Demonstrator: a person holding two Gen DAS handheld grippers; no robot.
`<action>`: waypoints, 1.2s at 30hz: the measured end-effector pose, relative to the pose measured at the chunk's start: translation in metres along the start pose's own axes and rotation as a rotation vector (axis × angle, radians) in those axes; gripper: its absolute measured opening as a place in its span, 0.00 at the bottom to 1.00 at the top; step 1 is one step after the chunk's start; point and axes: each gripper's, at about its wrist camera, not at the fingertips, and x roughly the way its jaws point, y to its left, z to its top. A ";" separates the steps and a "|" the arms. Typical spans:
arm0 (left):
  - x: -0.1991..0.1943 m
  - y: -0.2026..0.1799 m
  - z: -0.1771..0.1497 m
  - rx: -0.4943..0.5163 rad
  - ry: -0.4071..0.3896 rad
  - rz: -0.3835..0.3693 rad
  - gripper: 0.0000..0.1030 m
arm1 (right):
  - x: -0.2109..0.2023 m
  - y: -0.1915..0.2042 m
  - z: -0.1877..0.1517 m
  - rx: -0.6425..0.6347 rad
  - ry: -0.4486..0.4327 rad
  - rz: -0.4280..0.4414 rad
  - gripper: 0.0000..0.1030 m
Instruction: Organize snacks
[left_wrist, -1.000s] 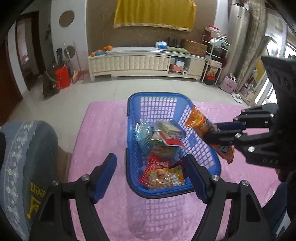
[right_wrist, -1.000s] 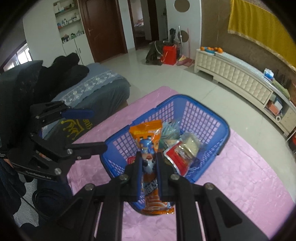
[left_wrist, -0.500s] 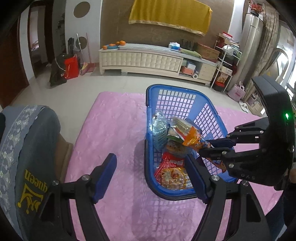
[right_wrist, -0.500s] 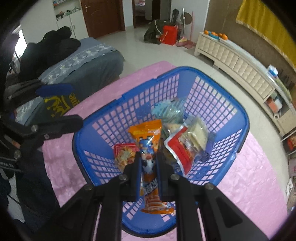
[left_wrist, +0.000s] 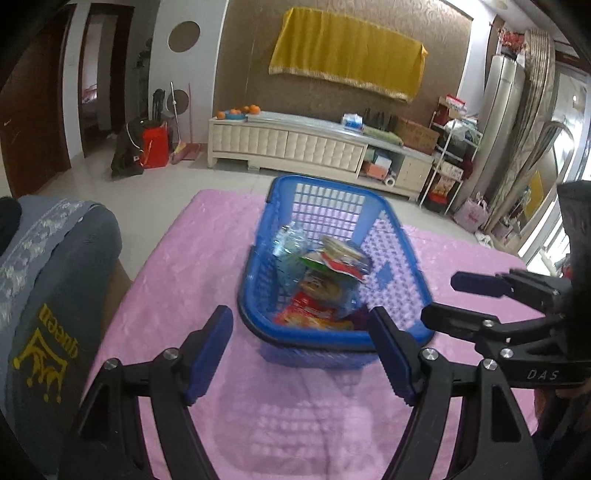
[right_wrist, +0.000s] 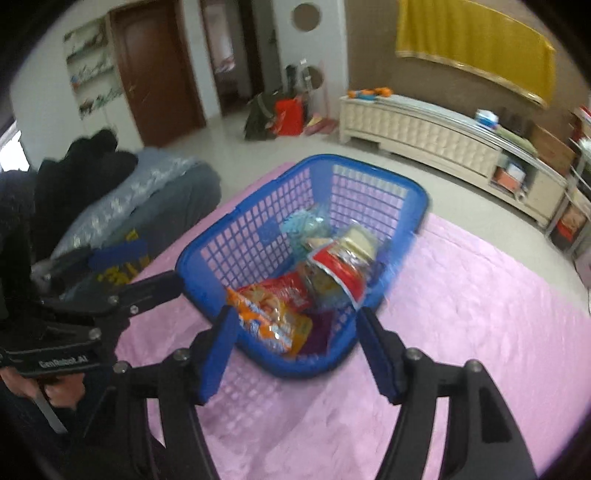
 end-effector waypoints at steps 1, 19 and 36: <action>-0.003 -0.004 -0.006 -0.010 -0.001 -0.003 0.72 | -0.007 -0.002 -0.006 0.018 -0.010 -0.005 0.68; -0.083 -0.082 -0.050 0.099 -0.144 0.017 0.84 | -0.116 -0.006 -0.074 0.126 -0.197 -0.208 0.84; -0.163 -0.125 -0.044 0.196 -0.328 -0.024 1.00 | -0.211 0.010 -0.093 0.150 -0.405 -0.371 1.00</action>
